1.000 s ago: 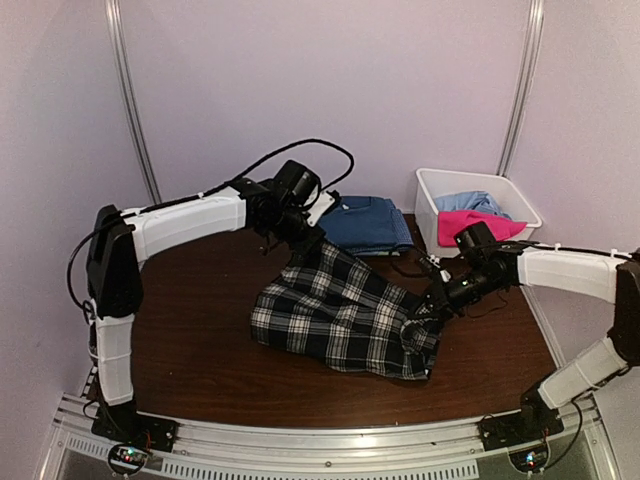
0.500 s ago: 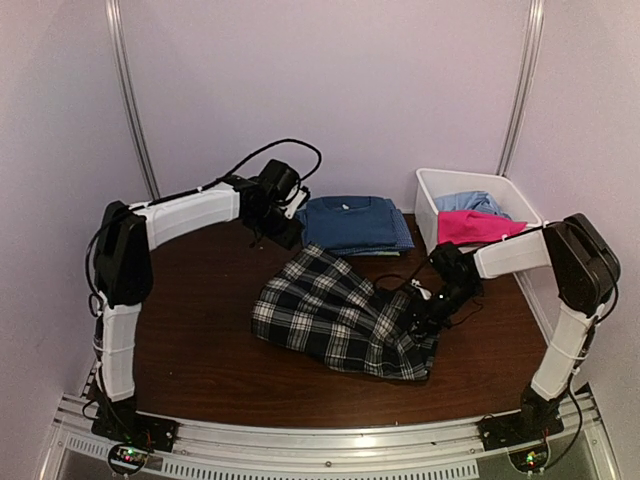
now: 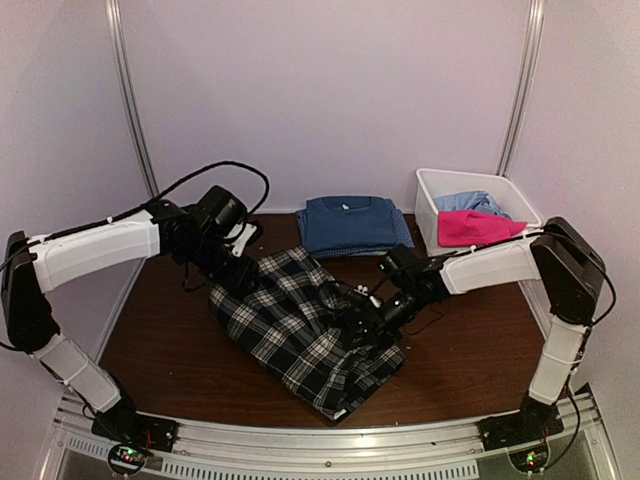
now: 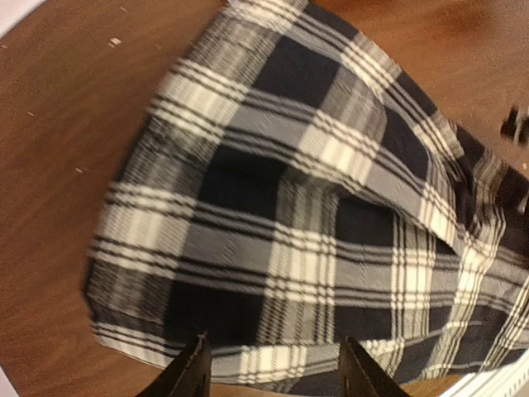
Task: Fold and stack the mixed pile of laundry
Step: Fold the flattened skirt at the center of the board, then rotate the rectangle-folded skirt at the center of the board.
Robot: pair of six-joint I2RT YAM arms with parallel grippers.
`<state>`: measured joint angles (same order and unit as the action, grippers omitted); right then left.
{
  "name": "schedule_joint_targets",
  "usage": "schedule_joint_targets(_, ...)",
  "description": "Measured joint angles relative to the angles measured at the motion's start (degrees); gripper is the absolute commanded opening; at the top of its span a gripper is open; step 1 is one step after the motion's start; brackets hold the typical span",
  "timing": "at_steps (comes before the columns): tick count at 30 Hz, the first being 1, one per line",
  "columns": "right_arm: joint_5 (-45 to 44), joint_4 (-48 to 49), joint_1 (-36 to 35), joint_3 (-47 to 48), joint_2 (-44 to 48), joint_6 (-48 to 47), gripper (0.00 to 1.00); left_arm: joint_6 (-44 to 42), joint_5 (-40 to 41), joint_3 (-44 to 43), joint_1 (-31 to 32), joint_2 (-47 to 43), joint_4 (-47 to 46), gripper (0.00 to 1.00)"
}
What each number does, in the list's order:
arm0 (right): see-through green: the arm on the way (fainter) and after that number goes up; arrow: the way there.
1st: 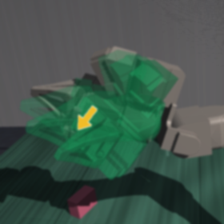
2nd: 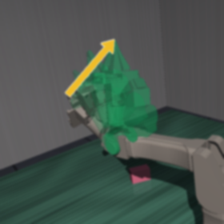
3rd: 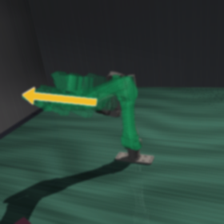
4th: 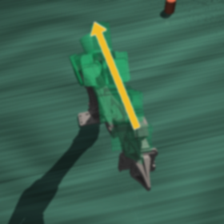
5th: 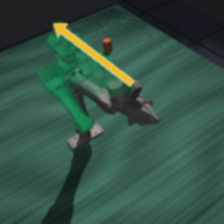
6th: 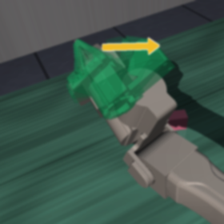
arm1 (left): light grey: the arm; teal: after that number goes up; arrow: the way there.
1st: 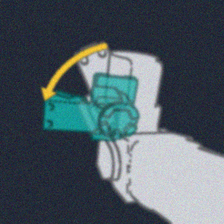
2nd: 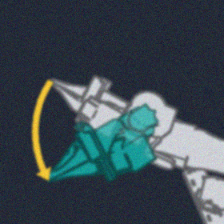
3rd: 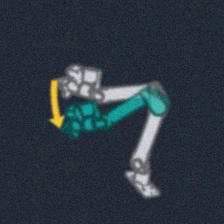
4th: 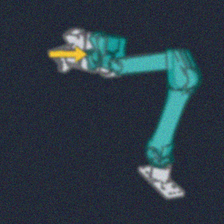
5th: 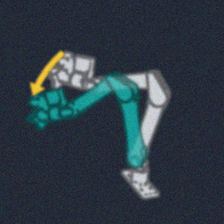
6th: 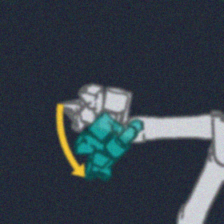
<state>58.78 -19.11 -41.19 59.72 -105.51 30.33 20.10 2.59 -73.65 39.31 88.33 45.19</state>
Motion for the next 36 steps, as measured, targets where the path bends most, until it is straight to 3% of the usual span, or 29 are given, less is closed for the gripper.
schedule_joint_targets(5,2.1,-2.8,2.3,2.9,6.8,-0.8,0.49,3.1,-2.8,5.1,6.7,-2.0,0.4,0.52)
schedule_joint_targets(10,-2.2,-7.0,9.4,0.3,15.3,-3.4,0.47,6.9,-4.9,6.5,10.7,-3.0,-1.7,0.47)
schedule_joint_targets(15,-7.6,-8.6,11.5,-3.1,10.8,-6.2,0.40,9.0,-4.8,9.7,10.7,0.5,-3.5,0.42)
schedule_joint_targets(22,-8.5,-7.5,7.3,-4.0,0.7,-6.6,0.38,7.1,-5.9,9.4,5.4,12.4,-7.2,0.36)
schedule_joint_targets(27,-6.6,-4.5,2.3,0.6,-3.6,-3.2,0.40,2.7,-5.8,3.0,-1.8,19.5,-7.4,0.34)
schedule_joint_targets(32,-4.0,0.3,-0.9,5.1,-5.7,1.9,0.50,-1.5,-4.0,-4.5,-7.4,22.5,-6.3,0.44)
schedule_joint_targets(36,-4.2,3.3,0.4,2.4,-1.0,5.3,0.58,-2.7,-4.1,-6.0,-7.3,18.6,-4.7,0.53)
